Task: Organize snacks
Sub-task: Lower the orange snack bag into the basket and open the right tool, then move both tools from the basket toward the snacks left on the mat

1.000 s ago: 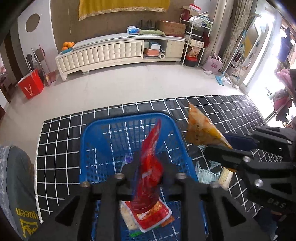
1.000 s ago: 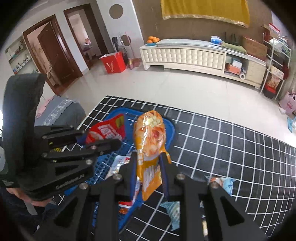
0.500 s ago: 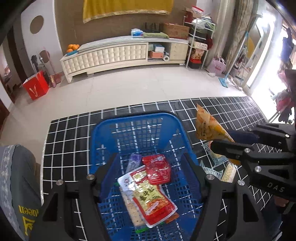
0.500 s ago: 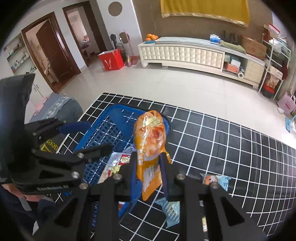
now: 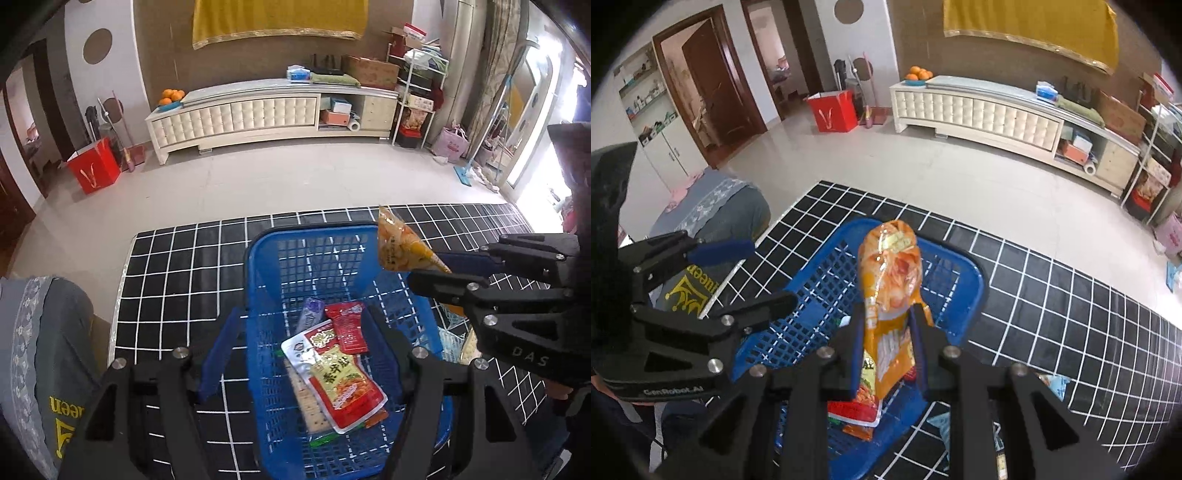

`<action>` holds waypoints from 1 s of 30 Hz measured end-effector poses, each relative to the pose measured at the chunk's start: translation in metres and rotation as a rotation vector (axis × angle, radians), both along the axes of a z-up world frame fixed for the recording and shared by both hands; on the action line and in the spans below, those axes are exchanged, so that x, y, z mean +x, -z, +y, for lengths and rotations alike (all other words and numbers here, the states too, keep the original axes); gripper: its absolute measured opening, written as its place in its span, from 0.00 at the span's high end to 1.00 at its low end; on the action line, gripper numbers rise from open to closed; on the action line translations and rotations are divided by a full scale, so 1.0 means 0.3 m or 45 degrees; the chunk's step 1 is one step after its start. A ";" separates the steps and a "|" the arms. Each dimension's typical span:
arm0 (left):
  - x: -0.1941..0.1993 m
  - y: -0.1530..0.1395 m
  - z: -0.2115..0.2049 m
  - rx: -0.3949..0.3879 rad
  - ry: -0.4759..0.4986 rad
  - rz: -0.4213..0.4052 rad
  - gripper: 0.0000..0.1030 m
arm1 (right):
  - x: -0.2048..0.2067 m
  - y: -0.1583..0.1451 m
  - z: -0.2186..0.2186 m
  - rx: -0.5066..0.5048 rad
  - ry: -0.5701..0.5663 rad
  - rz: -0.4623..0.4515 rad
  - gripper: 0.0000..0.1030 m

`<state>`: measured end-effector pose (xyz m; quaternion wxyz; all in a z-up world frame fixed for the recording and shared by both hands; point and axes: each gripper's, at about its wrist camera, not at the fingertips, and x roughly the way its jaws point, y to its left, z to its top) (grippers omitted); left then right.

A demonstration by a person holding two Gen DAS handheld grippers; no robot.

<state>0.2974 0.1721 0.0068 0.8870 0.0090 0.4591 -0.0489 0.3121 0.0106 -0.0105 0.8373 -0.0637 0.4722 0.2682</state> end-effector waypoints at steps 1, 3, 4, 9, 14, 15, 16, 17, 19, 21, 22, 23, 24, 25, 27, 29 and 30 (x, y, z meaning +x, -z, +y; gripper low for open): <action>0.002 0.005 0.011 -0.002 -0.005 0.004 0.36 | 0.007 0.008 0.009 -0.021 0.006 0.003 0.74; 0.006 0.018 0.025 -0.006 -0.014 0.010 0.36 | 0.019 0.025 0.020 -0.073 0.022 0.002 0.74; 0.011 0.025 0.029 -0.008 -0.015 0.012 0.36 | 0.029 0.039 0.027 -0.094 0.025 0.009 0.74; 0.028 0.074 0.050 -0.026 -0.032 0.045 0.36 | 0.061 0.108 0.047 -0.158 0.022 0.060 0.74; 0.038 0.110 0.067 -0.037 -0.053 0.066 0.36 | 0.063 0.139 0.056 -0.195 0.022 0.041 0.71; 0.038 0.115 0.069 -0.041 -0.056 0.069 0.36 | 0.064 0.142 0.052 -0.203 0.027 0.036 0.66; 0.036 0.118 0.070 -0.047 -0.057 0.072 0.36 | 0.069 0.147 0.051 -0.207 0.030 0.044 0.61; 0.033 0.121 0.069 -0.049 -0.058 0.073 0.36 | 0.073 0.152 0.049 -0.207 0.034 0.061 0.51; 0.026 0.125 0.066 -0.050 -0.060 0.075 0.36 | 0.068 0.150 0.042 -0.198 0.037 0.062 0.35; 0.015 0.123 0.061 -0.055 -0.063 0.077 0.36 | 0.055 0.141 0.034 -0.195 0.027 0.051 0.20; 0.013 0.122 0.060 -0.056 -0.062 0.076 0.36 | 0.048 0.135 0.028 -0.201 0.032 0.044 0.19; 0.007 0.118 0.055 -0.054 -0.061 0.076 0.36 | 0.044 0.131 0.025 -0.205 0.037 0.035 0.17; 0.000 0.113 0.047 -0.049 -0.060 0.075 0.36 | 0.034 0.122 0.014 -0.204 0.043 0.028 0.15; -0.006 0.109 0.042 -0.046 -0.059 0.073 0.36 | 0.029 0.118 0.006 -0.201 0.046 0.030 0.14; -0.025 0.092 0.023 -0.045 -0.055 0.065 0.36 | 0.016 0.104 -0.024 -0.184 0.061 0.047 0.11; -0.041 0.076 0.004 -0.043 -0.047 0.056 0.36 | 0.004 0.090 -0.058 -0.167 0.080 0.059 0.11; -0.051 0.066 -0.009 -0.041 -0.043 0.050 0.36 | -0.007 0.080 -0.082 -0.144 0.083 0.067 0.11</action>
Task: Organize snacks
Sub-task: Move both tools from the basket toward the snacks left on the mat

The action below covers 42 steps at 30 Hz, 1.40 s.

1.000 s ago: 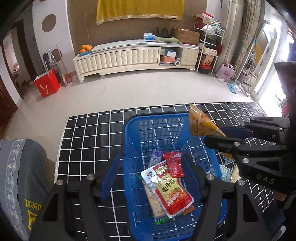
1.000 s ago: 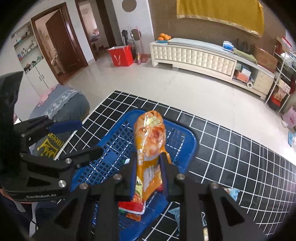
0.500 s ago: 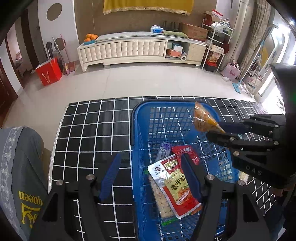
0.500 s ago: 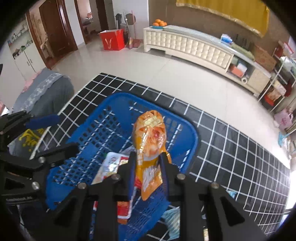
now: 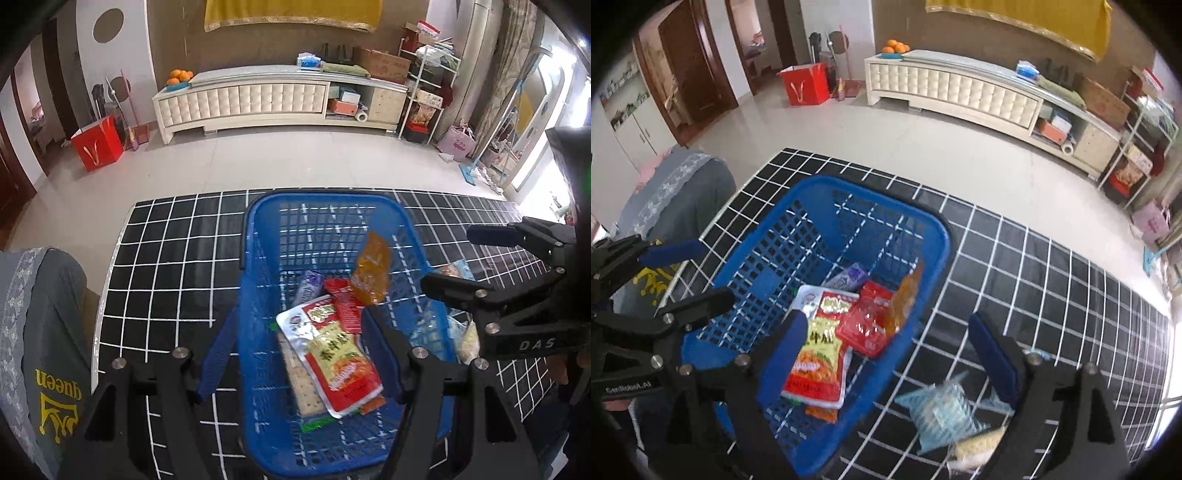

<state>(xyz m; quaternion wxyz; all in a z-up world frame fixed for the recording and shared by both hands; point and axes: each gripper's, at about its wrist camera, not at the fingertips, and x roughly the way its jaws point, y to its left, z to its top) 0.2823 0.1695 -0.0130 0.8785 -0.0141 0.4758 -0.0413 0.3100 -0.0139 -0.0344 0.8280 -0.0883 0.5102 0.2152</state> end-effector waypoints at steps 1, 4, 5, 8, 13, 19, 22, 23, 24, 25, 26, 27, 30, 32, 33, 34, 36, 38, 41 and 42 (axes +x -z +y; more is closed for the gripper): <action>-0.009 -0.010 -0.014 0.001 0.007 -0.006 0.36 | -0.007 -0.008 -0.018 0.008 0.008 0.001 0.11; -0.037 -0.033 -0.062 0.010 0.029 -0.016 0.36 | -0.037 -0.031 -0.083 0.025 0.045 0.010 0.11; -0.047 -0.041 -0.086 0.014 0.041 -0.017 0.36 | -0.051 -0.040 -0.108 0.051 0.044 0.019 0.11; -0.070 -0.057 -0.146 0.026 0.072 -0.023 0.36 | -0.090 -0.062 -0.167 0.035 0.071 -0.003 0.11; -0.110 -0.071 -0.260 0.040 0.129 -0.033 0.30 | -0.151 -0.080 -0.263 0.022 0.095 -0.017 0.11; -0.138 -0.054 -0.390 0.051 0.186 -0.018 0.30 | -0.214 -0.075 -0.378 -0.003 0.134 -0.041 0.11; -0.144 -0.034 -0.464 0.046 0.210 -0.001 0.29 | -0.240 -0.068 -0.444 0.000 0.156 -0.052 0.11; -0.146 -0.028 -0.487 0.049 0.215 0.004 0.28 | -0.245 -0.065 -0.465 0.004 0.160 -0.051 0.11; -0.146 -0.016 -0.515 0.051 0.219 0.013 0.28 | -0.250 -0.058 -0.488 0.007 0.168 -0.047 0.11; -0.145 -0.009 -0.532 0.048 0.219 0.020 0.27 | -0.254 -0.053 -0.507 0.011 0.173 -0.044 0.11; -0.143 0.001 -0.553 0.038 0.217 0.032 0.27 | -0.257 -0.046 -0.527 0.014 0.177 -0.041 0.11; -0.140 0.008 -0.567 0.025 0.212 0.042 0.27 | -0.261 -0.039 -0.546 0.010 0.184 -0.041 0.11; -0.125 0.040 -0.613 -0.025 0.187 0.096 0.27 | -0.270 -0.017 -0.593 0.010 0.201 -0.040 0.11; -0.109 0.070 -0.648 -0.054 0.161 0.145 0.27 | -0.271 0.000 -0.633 0.030 0.214 -0.028 0.11; -0.105 0.080 -0.665 -0.062 0.158 0.151 0.27 | -0.269 0.010 -0.652 0.039 0.221 -0.020 0.11; -0.101 0.093 -0.683 -0.064 0.147 0.160 0.24 | -0.268 0.022 -0.670 0.044 0.229 -0.013 0.11; -0.091 0.121 -0.716 -0.048 0.116 0.177 0.21 | -0.262 0.044 -0.701 0.059 0.244 0.003 0.11; -0.083 0.154 -0.741 -0.041 0.078 0.199 0.21 | -0.256 0.068 -0.731 0.083 0.262 0.022 0.11; -0.065 0.201 -0.758 -0.055 0.020 0.250 0.20 | -0.240 0.115 -0.766 0.100 0.287 0.063 0.11; -0.057 0.221 -0.762 -0.058 -0.011 0.270 0.20 | -0.236 0.126 -0.774 0.099 0.294 0.073 0.11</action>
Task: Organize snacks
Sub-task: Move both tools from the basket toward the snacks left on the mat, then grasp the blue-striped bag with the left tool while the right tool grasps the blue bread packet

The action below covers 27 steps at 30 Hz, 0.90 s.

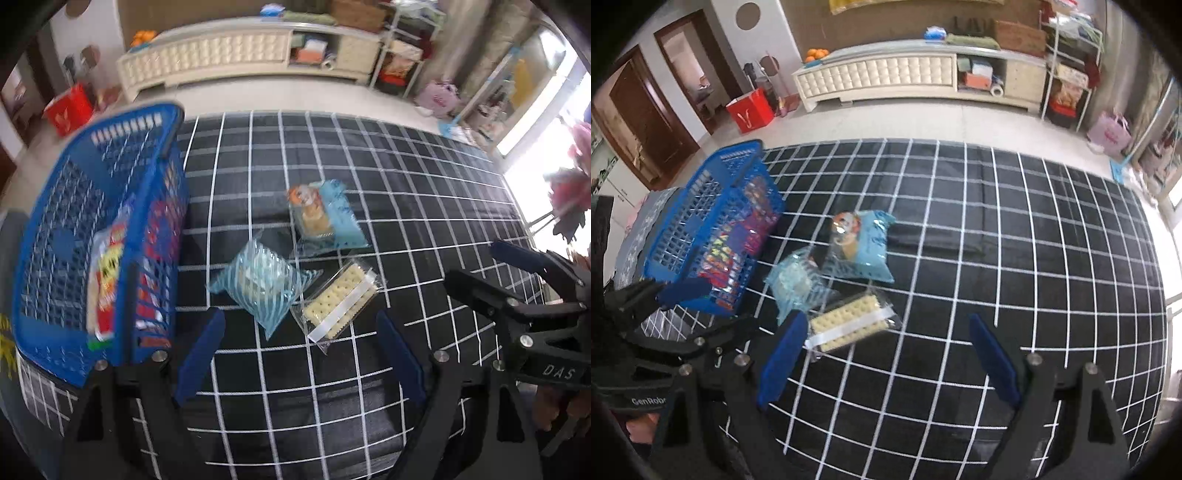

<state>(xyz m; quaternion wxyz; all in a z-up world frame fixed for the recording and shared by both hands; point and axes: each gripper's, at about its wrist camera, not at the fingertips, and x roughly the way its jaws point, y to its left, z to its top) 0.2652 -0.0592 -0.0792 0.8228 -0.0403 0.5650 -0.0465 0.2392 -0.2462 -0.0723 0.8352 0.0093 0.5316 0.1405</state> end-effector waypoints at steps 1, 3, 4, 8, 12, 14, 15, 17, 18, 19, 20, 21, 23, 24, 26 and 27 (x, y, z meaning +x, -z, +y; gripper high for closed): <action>0.007 0.016 -0.003 0.006 -0.028 0.015 0.20 | 0.006 0.013 -0.009 0.001 0.006 0.009 0.11; 0.020 0.051 0.001 0.022 -0.103 0.051 0.20 | 0.016 0.034 -0.024 0.011 0.020 0.020 0.11; 0.027 0.064 0.001 0.014 -0.132 0.064 0.20 | 0.021 0.044 -0.029 0.018 0.023 0.026 0.11; 0.060 0.103 0.010 -0.036 -0.234 0.097 0.20 | 0.056 0.089 -0.034 0.042 0.023 0.059 0.11; 0.100 0.139 0.026 -0.046 -0.309 0.116 0.20 | 0.106 0.123 -0.029 0.056 0.018 0.082 0.11; 0.119 0.169 0.048 -0.066 -0.379 0.137 0.20 | 0.132 0.134 -0.029 0.062 0.023 0.086 0.11; 0.127 0.182 0.055 -0.066 -0.399 0.143 0.20 | 0.146 0.141 -0.027 0.067 0.021 0.088 0.11; 0.143 0.210 0.065 -0.043 -0.435 0.148 0.20 | 0.168 0.157 -0.021 0.070 0.017 0.091 0.11; 0.155 0.225 0.067 -0.031 -0.452 0.152 0.20 | 0.179 0.169 -0.013 0.072 0.012 0.096 0.11; 0.163 0.242 0.070 -0.029 -0.466 0.162 0.20 | 0.190 0.182 -0.005 0.072 0.005 0.102 0.11; 0.172 0.260 0.075 -0.035 -0.482 0.172 0.20 | 0.201 0.199 0.004 0.072 -0.004 0.109 0.11; 0.178 0.275 0.077 -0.040 -0.496 0.174 0.20 | 0.210 0.212 0.011 0.074 -0.010 0.118 0.11; 0.197 0.300 0.087 -0.044 -0.526 0.182 0.20 | 0.226 0.242 0.016 0.089 -0.008 0.137 0.11; 0.205 0.310 0.093 -0.044 -0.534 0.187 0.20 | 0.232 0.255 0.015 0.102 -0.006 0.150 0.11; 0.224 0.329 0.097 -0.034 -0.549 0.206 0.20 | 0.241 0.268 0.010 0.115 -0.002 0.165 0.11; 0.232 0.340 0.107 -0.018 -0.560 0.215 0.20 | 0.243 0.273 0.007 0.115 -0.002 0.169 0.11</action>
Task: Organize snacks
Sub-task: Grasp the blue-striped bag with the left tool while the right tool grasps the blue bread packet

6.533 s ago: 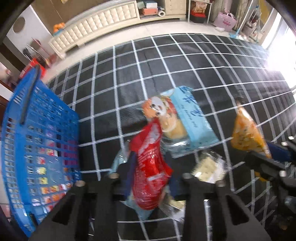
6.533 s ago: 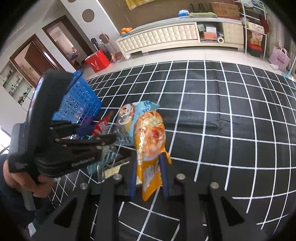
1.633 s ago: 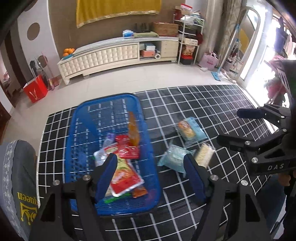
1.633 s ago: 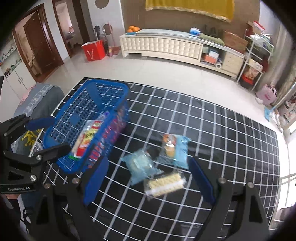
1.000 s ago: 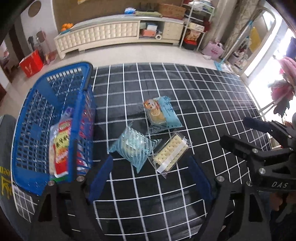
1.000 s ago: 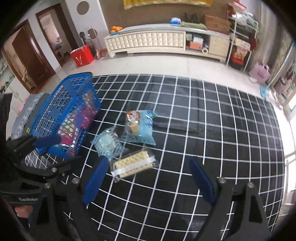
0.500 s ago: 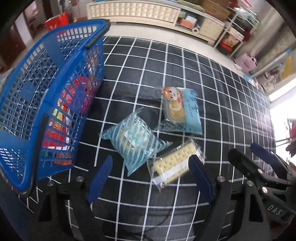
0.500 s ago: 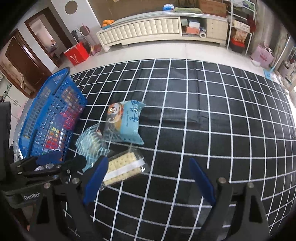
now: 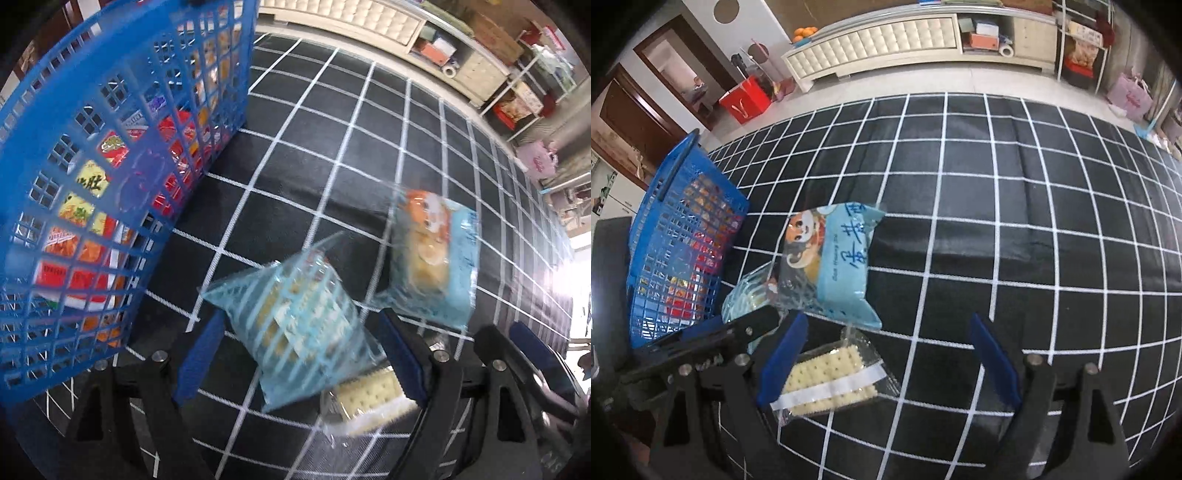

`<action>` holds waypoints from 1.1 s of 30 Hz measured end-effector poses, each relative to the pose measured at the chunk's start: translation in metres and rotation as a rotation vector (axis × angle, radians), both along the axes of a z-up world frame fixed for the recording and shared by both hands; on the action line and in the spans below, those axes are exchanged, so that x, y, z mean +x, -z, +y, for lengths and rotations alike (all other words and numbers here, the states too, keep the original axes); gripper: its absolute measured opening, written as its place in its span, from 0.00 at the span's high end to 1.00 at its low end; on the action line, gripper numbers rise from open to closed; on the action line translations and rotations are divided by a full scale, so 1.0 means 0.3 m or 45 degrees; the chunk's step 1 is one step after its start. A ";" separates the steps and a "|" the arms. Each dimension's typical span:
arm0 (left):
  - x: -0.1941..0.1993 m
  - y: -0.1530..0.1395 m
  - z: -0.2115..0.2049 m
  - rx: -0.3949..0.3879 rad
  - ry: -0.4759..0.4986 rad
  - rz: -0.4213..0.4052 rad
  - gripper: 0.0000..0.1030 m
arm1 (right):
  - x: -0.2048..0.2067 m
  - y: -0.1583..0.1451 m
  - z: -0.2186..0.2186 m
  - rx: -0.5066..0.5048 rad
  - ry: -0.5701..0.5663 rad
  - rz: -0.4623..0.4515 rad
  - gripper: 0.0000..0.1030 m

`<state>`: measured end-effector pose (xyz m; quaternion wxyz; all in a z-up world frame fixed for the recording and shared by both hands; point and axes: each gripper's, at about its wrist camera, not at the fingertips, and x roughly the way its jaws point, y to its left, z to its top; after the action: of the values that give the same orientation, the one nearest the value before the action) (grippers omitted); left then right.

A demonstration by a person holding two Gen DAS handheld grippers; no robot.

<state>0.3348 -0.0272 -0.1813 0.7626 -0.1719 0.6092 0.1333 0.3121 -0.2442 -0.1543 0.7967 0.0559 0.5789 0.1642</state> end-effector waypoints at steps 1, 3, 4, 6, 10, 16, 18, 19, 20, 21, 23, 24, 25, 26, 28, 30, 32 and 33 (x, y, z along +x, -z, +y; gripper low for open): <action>0.006 0.007 0.006 0.012 -0.007 0.006 0.20 | 0.001 0.001 -0.002 -0.002 0.000 0.002 0.11; 0.005 0.013 0.011 0.012 -0.009 0.005 0.26 | 0.001 0.003 -0.013 -0.005 0.004 0.007 0.11; 0.000 0.012 0.009 0.011 0.000 0.000 0.28 | 0.001 0.003 -0.016 -0.001 0.005 0.009 0.11; -0.008 0.009 0.003 -0.002 0.024 -0.012 0.33 | 0.003 0.000 -0.026 0.014 0.011 0.015 0.11; -0.026 -0.004 -0.003 0.003 0.056 -0.034 0.37 | 0.013 -0.007 -0.046 0.042 0.029 0.041 0.11; -0.094 -0.029 -0.011 0.118 0.080 -0.105 0.39 | 0.037 -0.050 -0.027 0.019 0.007 0.031 0.11; -0.113 -0.029 -0.010 0.115 0.080 -0.125 0.40 | 0.053 -0.056 -0.006 0.009 -0.003 0.038 0.11; -0.117 -0.028 -0.009 0.113 0.085 -0.132 0.40 | 0.059 -0.058 0.008 0.002 -0.011 0.038 0.11; -0.124 -0.028 -0.007 0.110 0.084 -0.139 0.40 | 0.068 -0.059 0.026 -0.009 -0.023 0.040 0.11; -0.132 -0.027 -0.003 0.103 0.085 -0.142 0.40 | 0.077 -0.059 0.046 -0.020 -0.034 0.043 0.11; -0.150 -0.033 0.015 0.082 0.075 -0.145 0.40 | 0.092 -0.056 0.090 -0.036 -0.063 0.049 0.11; -0.155 -0.036 0.023 0.070 0.073 -0.148 0.40 | 0.101 -0.051 0.111 -0.050 -0.077 0.058 0.11; -0.156 -0.040 0.030 0.073 0.072 -0.156 0.40 | 0.111 -0.044 0.130 -0.065 -0.085 0.070 0.11; -0.155 -0.042 0.036 0.078 0.075 -0.164 0.40 | 0.117 -0.039 0.145 -0.068 -0.088 0.077 0.11; -0.164 -0.045 0.060 0.071 0.073 -0.169 0.40 | 0.130 -0.029 0.175 -0.062 -0.089 0.095 0.11; -0.163 -0.037 0.080 0.033 0.070 -0.158 0.40 | 0.142 -0.018 0.195 -0.025 -0.082 0.122 0.11; -0.158 -0.035 0.094 0.020 0.072 -0.159 0.40 | 0.154 -0.004 0.214 -0.045 -0.075 0.141 0.11; -0.154 -0.034 0.094 0.018 0.078 -0.160 0.41 | 0.160 0.002 0.225 -0.078 -0.073 0.138 0.11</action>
<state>0.2885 0.0010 -0.1712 0.8043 -0.1560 0.5641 0.1031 0.3601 -0.1767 -0.1550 0.7604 0.0237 0.6275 0.1660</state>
